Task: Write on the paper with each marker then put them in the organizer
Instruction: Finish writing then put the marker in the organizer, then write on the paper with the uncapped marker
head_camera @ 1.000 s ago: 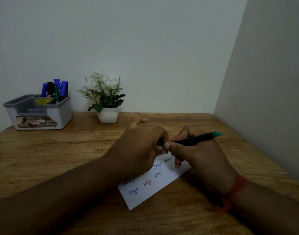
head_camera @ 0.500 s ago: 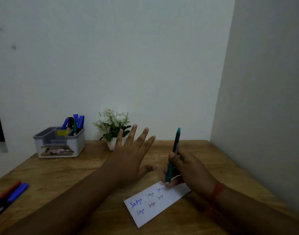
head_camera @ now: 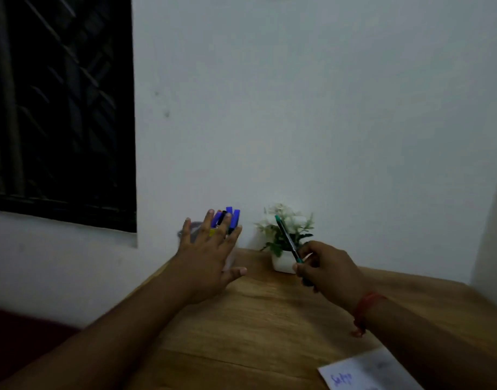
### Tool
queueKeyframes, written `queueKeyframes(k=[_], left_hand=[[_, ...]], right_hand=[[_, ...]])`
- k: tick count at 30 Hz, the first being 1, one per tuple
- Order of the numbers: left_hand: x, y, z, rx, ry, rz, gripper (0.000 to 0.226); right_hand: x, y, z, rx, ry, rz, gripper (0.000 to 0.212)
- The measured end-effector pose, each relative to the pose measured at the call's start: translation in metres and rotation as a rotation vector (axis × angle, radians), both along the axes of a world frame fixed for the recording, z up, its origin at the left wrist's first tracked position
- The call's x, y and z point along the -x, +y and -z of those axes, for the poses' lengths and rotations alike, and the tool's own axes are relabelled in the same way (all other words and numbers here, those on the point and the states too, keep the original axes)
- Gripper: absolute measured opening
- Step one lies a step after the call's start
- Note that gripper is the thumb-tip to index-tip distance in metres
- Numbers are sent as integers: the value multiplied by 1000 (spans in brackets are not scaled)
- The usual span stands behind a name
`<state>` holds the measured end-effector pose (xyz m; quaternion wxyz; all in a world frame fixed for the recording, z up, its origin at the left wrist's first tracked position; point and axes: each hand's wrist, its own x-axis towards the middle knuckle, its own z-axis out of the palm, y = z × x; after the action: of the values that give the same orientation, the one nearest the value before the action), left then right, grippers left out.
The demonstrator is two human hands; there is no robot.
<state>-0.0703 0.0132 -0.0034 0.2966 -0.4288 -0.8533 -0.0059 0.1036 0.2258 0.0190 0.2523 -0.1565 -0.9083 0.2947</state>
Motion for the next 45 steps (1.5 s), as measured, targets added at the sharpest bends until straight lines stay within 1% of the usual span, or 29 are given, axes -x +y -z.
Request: queueKeyframes(k=[1,4,6,8,11,15,18,20,23,26,28,32,35,38,41,45], left_hand=[[10,-13,0,-10,9,-20,89],[38,-44,8,61,-43,-130,84],[54,-60,15,41,-57,-180,86],[65,-69,18,-32,-73,-191,92],[73,-80,20,-83,-163,-223,91],[74,-85,21,-41,-257,-254,87],[75,-86,21,2,-290,-275,96],[76,-86,21,5,-309,-274,99],[75,-86,21,15,-334,-271,90],[73,-87,21,25,-348,-274,91],[72,-86,20,27,-359,-278,92],[68,-87,19,33,-396,-271,95],[66,-92,17,65,-439,-268,96],[59,-100,11,120,-529,-237,93],[48,-110,0,176,-629,-153,82],[34,-113,-14,154,-785,59,47]], right_hand=[[13,-6,-5,-59,1,0,14],[51,-24,-23,-210,28,-9,12],[79,-37,-37,-342,46,-8,12],[106,-48,-49,-465,37,-9,13],[143,-67,-64,-598,-25,-36,13],[177,-96,-78,-738,-142,-85,17],[194,-114,-79,-804,-196,-105,16],[205,-122,-78,-813,-211,-118,17],[219,-131,-75,-788,-234,-139,25],[225,-137,-72,-748,-265,-145,31],[225,-137,-71,-719,-249,-147,35],[216,-127,-71,-658,-109,-137,36],[198,-118,-71,-641,28,-107,30],[170,-111,-65,-632,134,-101,24],[138,-107,-53,-612,168,-134,21],[99,-101,-36,-602,122,-168,18]])
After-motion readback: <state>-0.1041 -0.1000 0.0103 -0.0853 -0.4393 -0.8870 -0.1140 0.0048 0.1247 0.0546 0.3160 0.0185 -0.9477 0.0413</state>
